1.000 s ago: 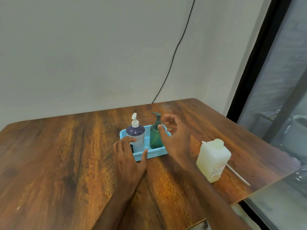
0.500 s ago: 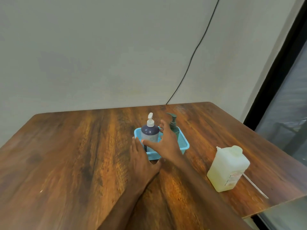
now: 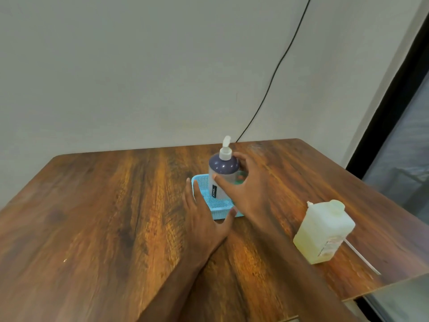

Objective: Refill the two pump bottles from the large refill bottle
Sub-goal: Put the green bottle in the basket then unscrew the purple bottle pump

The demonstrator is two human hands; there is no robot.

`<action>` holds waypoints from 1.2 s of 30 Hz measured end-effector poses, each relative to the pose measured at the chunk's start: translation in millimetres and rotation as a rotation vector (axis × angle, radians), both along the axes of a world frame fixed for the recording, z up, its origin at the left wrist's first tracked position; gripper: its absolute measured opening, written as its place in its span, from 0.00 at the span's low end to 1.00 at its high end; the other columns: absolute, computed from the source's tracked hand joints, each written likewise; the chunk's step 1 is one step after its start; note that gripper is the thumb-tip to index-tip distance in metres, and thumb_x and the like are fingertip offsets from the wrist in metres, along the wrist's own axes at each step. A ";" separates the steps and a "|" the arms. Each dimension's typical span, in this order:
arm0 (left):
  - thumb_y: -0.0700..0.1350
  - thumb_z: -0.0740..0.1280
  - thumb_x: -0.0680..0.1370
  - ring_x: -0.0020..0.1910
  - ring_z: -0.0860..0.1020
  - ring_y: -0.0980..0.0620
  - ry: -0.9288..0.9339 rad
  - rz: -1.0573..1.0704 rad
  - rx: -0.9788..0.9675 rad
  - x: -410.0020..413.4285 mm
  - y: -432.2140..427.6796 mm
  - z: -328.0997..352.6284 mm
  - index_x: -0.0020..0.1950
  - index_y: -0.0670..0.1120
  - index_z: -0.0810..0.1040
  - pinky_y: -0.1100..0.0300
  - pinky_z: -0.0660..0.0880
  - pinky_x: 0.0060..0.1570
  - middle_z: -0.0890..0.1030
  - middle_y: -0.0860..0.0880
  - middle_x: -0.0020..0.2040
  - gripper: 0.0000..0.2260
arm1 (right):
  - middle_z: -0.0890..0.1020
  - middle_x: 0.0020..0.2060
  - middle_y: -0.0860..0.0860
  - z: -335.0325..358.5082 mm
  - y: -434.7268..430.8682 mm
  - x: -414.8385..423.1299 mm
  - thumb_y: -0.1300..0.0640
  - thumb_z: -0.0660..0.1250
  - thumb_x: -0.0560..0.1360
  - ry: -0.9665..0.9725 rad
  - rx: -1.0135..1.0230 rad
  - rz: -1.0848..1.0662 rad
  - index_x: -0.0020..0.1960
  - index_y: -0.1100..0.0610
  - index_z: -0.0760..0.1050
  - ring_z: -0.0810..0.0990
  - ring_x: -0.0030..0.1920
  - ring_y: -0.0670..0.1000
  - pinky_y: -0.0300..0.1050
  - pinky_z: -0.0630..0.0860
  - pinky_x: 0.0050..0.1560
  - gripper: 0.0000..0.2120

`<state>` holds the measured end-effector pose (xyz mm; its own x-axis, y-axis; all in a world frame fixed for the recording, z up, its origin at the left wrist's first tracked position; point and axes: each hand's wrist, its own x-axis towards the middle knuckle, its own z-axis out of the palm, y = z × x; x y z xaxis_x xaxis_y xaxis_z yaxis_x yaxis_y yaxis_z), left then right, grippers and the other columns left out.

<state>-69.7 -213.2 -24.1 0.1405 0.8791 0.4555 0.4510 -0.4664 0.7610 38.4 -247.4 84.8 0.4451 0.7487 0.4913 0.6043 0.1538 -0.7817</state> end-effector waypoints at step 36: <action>0.47 0.62 0.88 0.64 0.82 0.57 -0.053 -0.725 -0.022 39.5 -59.3 51.5 0.69 0.49 0.81 0.59 0.79 0.63 0.86 0.56 0.62 0.12 | 0.72 0.62 0.29 -111.6 -121.9 51.3 0.35 0.70 0.68 0.185 -0.177 0.184 0.72 0.41 0.62 0.72 0.61 0.26 0.24 0.71 0.58 0.36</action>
<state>-30.3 -272.5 27.4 0.6694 0.5821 0.4616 -0.0040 -0.6185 0.7858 89.6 -369.3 -26.8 0.3643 0.8913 0.2698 0.4239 0.0992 -0.9003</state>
